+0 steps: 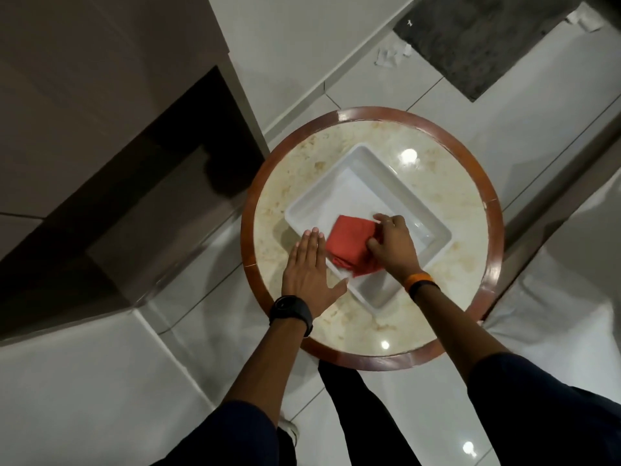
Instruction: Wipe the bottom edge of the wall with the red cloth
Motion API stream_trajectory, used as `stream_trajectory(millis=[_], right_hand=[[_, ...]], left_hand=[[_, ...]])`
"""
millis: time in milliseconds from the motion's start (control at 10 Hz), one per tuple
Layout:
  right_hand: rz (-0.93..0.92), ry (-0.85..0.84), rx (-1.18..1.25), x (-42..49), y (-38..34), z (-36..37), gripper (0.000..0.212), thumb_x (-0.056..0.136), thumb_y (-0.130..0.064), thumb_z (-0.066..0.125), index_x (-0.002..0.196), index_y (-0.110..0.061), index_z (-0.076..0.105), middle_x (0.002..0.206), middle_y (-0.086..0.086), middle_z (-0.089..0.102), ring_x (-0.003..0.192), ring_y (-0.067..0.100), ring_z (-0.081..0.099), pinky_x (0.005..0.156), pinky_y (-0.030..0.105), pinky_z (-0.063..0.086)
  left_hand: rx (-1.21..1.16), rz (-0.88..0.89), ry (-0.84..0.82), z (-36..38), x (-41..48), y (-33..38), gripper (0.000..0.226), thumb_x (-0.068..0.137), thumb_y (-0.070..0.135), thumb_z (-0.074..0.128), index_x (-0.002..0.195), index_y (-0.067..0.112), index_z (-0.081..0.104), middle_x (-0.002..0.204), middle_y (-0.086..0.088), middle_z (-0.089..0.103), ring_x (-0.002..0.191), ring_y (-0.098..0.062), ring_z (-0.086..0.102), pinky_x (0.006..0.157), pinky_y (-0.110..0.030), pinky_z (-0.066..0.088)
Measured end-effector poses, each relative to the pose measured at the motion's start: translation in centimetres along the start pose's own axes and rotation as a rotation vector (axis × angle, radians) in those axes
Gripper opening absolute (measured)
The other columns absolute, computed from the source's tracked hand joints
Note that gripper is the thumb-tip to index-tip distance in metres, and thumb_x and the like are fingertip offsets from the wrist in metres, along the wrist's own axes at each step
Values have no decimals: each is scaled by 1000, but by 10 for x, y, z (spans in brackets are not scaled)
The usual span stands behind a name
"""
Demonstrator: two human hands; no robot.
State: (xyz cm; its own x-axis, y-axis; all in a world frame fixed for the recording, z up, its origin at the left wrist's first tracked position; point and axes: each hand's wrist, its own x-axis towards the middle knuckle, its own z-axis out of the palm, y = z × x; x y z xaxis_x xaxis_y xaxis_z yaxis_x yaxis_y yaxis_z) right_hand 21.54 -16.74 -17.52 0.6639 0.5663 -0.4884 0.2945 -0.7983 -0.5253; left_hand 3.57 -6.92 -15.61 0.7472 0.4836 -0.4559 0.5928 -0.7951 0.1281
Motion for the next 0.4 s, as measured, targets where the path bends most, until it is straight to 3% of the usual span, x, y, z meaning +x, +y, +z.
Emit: stream_trajectory(millis=[100, 200, 300, 400], right_hand=[[-191, 145, -247, -20, -46, -13, 61, 89, -33, 68, 143, -13, 50, 144, 14, 45, 132, 33, 46, 101, 50, 52], [-433, 252, -326, -32, -100, -32, 64, 89, -42, 68, 143, -11, 50, 149, 16, 46, 138, 36, 42, 113, 53, 42], [-801, 409, -249, -44, -229, -88, 71, 87, -43, 72, 143, -6, 49, 152, 19, 45, 145, 38, 37, 120, 54, 32], [-1037, 544, -214, -76, -323, -137, 76, 87, -45, 72, 145, -3, 47, 154, 20, 43, 148, 38, 34, 121, 55, 29]], left_hand=[[26, -4, 79, -40, -10, -17, 108, 91, 76, 36, 160, 4, -4, 168, -14, -5, 157, -27, -3, 127, -40, 1], [52, -30, 216, -88, -24, -37, 105, 92, 75, 37, 161, 3, 3, 168, -15, 0, 157, -28, 4, 127, -42, 4], [4, -162, 622, -208, -54, -83, 101, 92, 71, 42, 160, 1, 15, 168, -16, 6, 157, -30, 9, 127, -46, 13], [-35, -221, 998, -299, -96, -120, 97, 94, 64, 46, 159, -1, 19, 167, -17, 11, 156, -32, 12, 127, -47, 14]])
